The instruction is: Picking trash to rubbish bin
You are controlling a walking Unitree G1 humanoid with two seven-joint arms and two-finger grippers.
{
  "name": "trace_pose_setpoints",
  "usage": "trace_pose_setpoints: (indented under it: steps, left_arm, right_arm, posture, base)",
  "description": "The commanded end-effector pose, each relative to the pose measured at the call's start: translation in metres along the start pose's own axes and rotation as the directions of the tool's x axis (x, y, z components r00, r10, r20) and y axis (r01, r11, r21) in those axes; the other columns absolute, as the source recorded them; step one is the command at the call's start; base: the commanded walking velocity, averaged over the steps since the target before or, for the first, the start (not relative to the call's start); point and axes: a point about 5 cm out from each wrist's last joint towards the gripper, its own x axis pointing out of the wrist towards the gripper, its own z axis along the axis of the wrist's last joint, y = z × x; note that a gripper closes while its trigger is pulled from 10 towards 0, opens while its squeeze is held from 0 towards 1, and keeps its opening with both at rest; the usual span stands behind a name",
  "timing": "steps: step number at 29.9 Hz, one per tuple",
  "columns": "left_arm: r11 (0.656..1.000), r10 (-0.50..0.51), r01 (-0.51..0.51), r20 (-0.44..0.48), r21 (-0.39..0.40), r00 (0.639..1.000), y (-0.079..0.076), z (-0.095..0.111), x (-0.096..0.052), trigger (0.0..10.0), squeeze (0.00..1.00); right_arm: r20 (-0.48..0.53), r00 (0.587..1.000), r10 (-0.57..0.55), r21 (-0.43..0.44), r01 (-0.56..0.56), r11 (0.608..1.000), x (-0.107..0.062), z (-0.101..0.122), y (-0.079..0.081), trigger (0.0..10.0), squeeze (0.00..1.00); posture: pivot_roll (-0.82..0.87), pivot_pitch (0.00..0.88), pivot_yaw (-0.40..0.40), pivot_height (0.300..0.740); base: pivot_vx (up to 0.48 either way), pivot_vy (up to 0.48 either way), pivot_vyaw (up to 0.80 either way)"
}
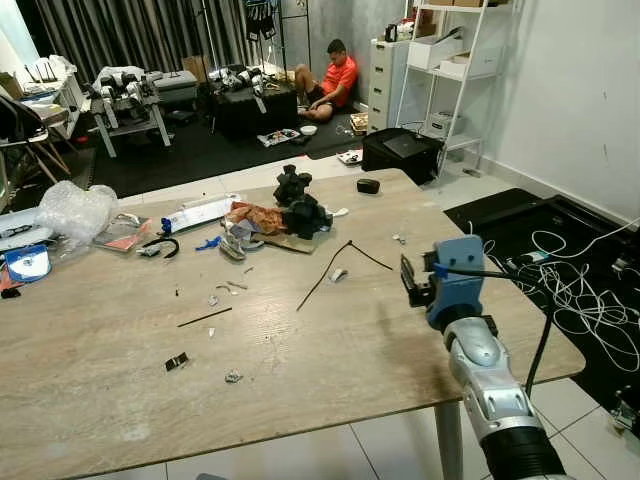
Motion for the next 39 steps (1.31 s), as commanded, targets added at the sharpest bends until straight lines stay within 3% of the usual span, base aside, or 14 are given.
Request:
trace_pose_setpoints:
  steps: [1,39]
  left_arm:
    - [1.0,0.011,-0.011,-0.013,0.001,1.0,0.0047,-0.0037,-0.0014,10.0,0.0]
    - [1.0,-0.025,0.025,-0.02,0.016,1.0,-0.0029,-0.0083,-0.0009,10.0,0.0]
  right_arm:
    - [-0.001,1.0,0.014,0.004,-0.014,1.0,0.0017,0.0013,0.0046,10.0,0.0]
    - [0.007,1.0,0.019,0.001,-0.019,1.0,0.0016,0.0038,0.0028,10.0,0.0]
  posture:
    - [-0.28,0.067,0.1,0.74]
    - [-0.28,0.076,0.094,0.74]
  base:
    - [0.0,0.0,0.0]
    - [0.277,0.0,0.0]
